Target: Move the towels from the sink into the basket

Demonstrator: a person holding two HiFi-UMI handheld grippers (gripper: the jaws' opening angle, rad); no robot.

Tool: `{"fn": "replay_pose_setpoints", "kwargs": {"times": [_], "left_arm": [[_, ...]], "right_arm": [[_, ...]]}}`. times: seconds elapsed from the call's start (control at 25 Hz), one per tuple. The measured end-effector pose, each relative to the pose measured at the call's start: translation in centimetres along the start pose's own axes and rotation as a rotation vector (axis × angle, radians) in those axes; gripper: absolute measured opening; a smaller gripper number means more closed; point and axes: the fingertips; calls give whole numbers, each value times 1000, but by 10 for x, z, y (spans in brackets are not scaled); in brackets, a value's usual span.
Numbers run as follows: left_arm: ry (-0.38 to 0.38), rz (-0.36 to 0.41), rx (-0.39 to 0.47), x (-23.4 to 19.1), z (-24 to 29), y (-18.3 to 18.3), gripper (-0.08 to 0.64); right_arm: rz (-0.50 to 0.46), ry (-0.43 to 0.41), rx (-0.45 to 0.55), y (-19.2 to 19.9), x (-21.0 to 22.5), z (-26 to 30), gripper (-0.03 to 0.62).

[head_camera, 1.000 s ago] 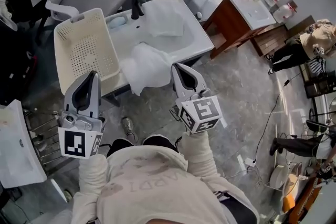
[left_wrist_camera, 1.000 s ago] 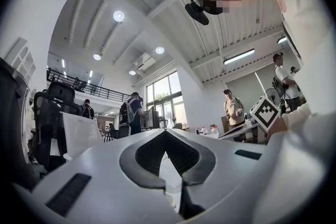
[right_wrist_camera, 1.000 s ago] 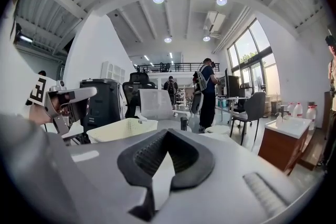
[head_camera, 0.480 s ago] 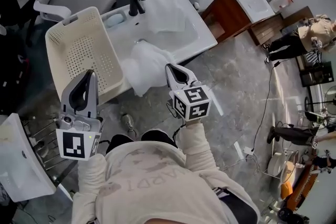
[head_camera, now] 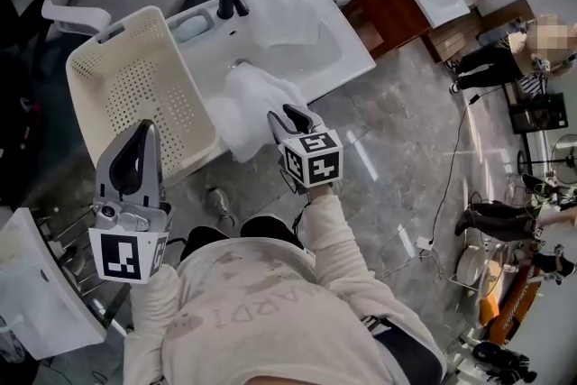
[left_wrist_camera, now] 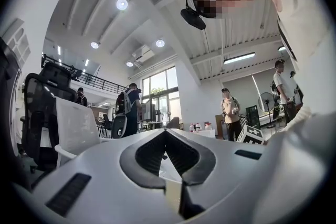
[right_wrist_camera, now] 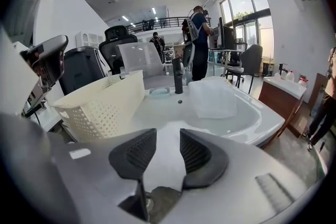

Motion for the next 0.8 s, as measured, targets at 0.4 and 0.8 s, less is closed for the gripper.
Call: {"fn": "replay_pose_setpoints", "kwargs": {"times": [0.4, 0.8], "left_arm": [[15, -12, -12, -17, 6, 6, 6], [2, -21, -20, -31, 10, 11, 6]], "right_arm": [[-3, -17, -172, 36, -8, 38, 348], [-35, 10, -279, 55, -3, 60, 352]]}}
Point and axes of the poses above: the fingertips, and each gripper's own axes: z forward along the fingers, x to its right, y out of its underside, and after that the axes turned 5 degrees about -z, right-handed
